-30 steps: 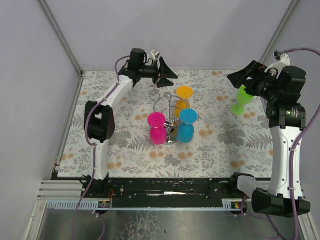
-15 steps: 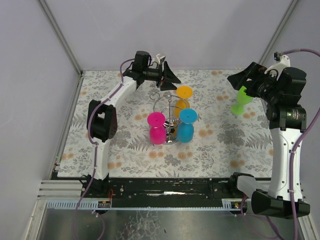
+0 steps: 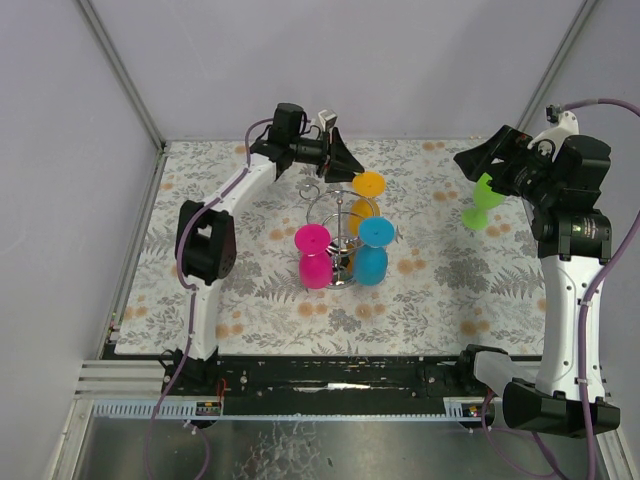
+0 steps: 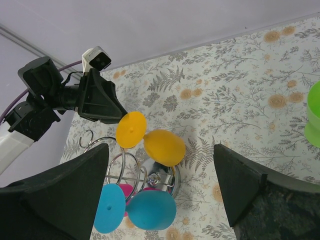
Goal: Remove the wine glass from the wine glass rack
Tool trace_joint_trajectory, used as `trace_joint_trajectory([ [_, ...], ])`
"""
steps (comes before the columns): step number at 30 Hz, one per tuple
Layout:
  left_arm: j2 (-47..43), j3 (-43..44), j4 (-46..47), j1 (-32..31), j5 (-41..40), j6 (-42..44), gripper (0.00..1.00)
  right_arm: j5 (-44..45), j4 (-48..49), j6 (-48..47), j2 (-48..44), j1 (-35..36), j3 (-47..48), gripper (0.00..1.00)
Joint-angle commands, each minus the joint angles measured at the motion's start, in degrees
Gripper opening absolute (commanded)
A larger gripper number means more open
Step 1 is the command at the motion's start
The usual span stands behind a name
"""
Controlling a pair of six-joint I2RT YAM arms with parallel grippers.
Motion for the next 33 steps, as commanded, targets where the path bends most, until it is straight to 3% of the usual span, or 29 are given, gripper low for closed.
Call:
trace_joint_trajectory([
  [1, 0.5, 1.5, 0.6, -0.7, 1.9, 0.7, 0.39, 0.4, 0.7, -0.9, -1.0, 0.1, 0.4, 0.92],
  [8, 0.5, 1.4, 0.6, -0.8, 2.1, 0.8, 0.25, 0.4, 0.6, -0.9, -0.9, 0.1, 0.4, 0.92],
  [15, 0.4, 1.4, 0.5, -0.8, 2.3, 0.7, 0.01, 0.4, 0.7, -0.9, -1.0, 0.1, 0.4, 0.92],
  [23, 0.0, 1.2, 0.8, -0.6, 2.8, -0.1, 0.00, 0.4, 0.6, -1.2, -1.3, 0.0, -0.1, 0.92],
  [33, 0.1, 2.1, 9.9, 0.5, 5.2, -7.2, 0.00, 0.1, 0.5, -1.3, -1.7, 0.0, -0.2, 0.94],
])
